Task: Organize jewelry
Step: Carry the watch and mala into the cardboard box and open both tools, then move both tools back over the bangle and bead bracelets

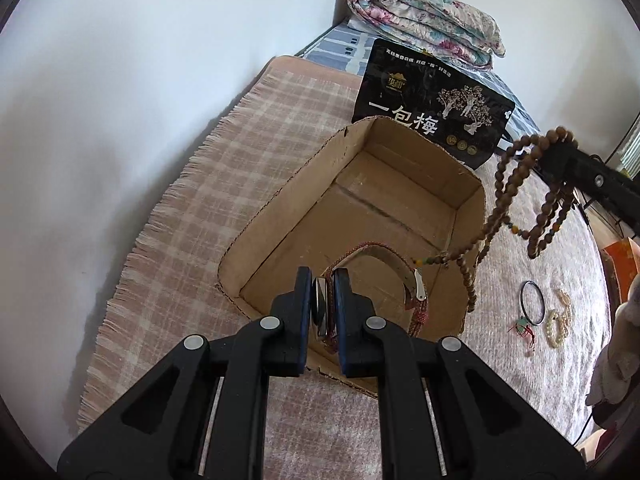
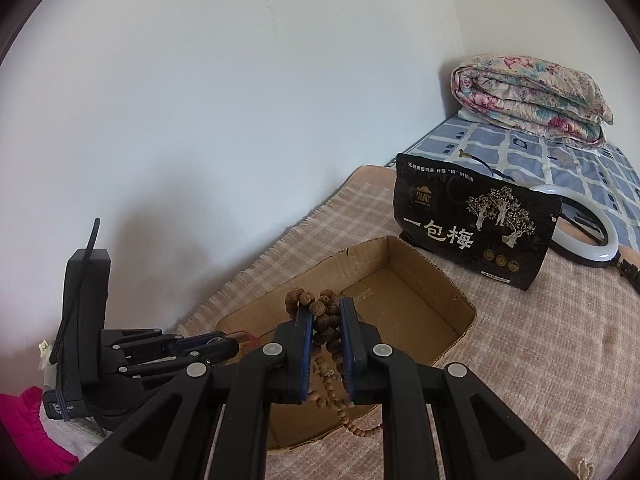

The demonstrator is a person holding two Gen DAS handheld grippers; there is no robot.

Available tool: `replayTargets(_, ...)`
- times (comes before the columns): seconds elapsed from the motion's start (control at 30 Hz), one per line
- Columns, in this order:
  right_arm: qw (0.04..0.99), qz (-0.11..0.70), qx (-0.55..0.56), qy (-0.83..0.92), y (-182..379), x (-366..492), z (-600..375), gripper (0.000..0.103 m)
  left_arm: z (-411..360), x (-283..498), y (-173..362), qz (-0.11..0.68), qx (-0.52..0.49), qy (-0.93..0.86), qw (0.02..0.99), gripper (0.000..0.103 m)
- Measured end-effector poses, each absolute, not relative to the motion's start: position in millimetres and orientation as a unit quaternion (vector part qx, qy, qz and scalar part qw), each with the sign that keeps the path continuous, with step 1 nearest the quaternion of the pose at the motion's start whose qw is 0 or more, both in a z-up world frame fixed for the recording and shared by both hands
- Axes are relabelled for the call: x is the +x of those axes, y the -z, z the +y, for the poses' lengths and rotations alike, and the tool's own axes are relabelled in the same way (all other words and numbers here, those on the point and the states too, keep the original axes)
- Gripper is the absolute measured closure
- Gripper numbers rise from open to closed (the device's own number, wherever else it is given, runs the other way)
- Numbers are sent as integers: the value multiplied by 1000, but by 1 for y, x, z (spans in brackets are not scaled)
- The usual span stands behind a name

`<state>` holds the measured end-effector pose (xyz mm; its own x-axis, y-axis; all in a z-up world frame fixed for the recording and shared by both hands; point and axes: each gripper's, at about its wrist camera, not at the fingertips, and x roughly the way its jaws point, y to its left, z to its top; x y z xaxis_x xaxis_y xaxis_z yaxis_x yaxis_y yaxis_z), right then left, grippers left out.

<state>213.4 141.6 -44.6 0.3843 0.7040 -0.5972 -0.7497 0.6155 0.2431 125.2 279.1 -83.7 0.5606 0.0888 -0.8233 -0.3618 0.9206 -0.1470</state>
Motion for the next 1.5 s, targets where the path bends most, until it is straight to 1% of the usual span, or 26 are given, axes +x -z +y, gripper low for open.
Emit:
replayTargets(0.2, 843, 302, -17, -445, 13, 207, 136, 92, 282, 126, 83, 449, -156, -134, 870, 94)
replayTargets(0.37, 843, 298, -3, -448, 7, 209, 134, 92, 284, 125, 82, 447, -161, -136, 869, 94)
replayTargets(0.5, 842, 311, -19, -440, 20, 214, 138, 92, 284, 127, 84, 450, -163, -138, 867, 94)
replayTargets(0.67, 835, 348, -34, -425, 50, 225, 143, 91, 284, 129, 90, 462, -164, -142, 860, 94)
replayTargets(0.77, 831, 369, -42, -415, 67, 229, 144, 88, 286, 130, 92, 465, -166, -149, 857, 93)
replayTargets(0.8, 831, 375, -42, -409, 71, 230, 143, 79, 287, 130, 91, 463, -168, -150, 857, 89)
replayTargets(0.83, 831, 379, -41, -405, 74, 231, 143, 68, 288, 129, 89, 460, -169, -152, 858, 81)
replayTargets(0.87, 831, 385, -40, -401, 76, 233, 142, 64, 288, 129, 87, 458, -168, -155, 859, 73)
replayTargets(0.9, 829, 390, -39, -398, 78, 234, 142, 53, 288, 128, 85, 452, -166, -160, 862, 60)
replayTargets(0.93, 830, 394, -39, -393, 80, 235, 141, 41, 289, 127, 82, 447, -164, -163, 864, 58)
replayTargets(1.0, 836, 392, -38, -382, 81, 235, 138, 29, 288, 126, 79, 443, -163, -164, 866, 58)
replayTargets(1.23, 846, 393, -39, -359, 78, 235, 121, 20, 283, 124, 73, 439, -160, -163, 869, 58)
replayTargets(1.5, 857, 395, -49, -326, 74, 231, 89, 15, 260, 121, 57, 419, -143, -156, 883, 58)
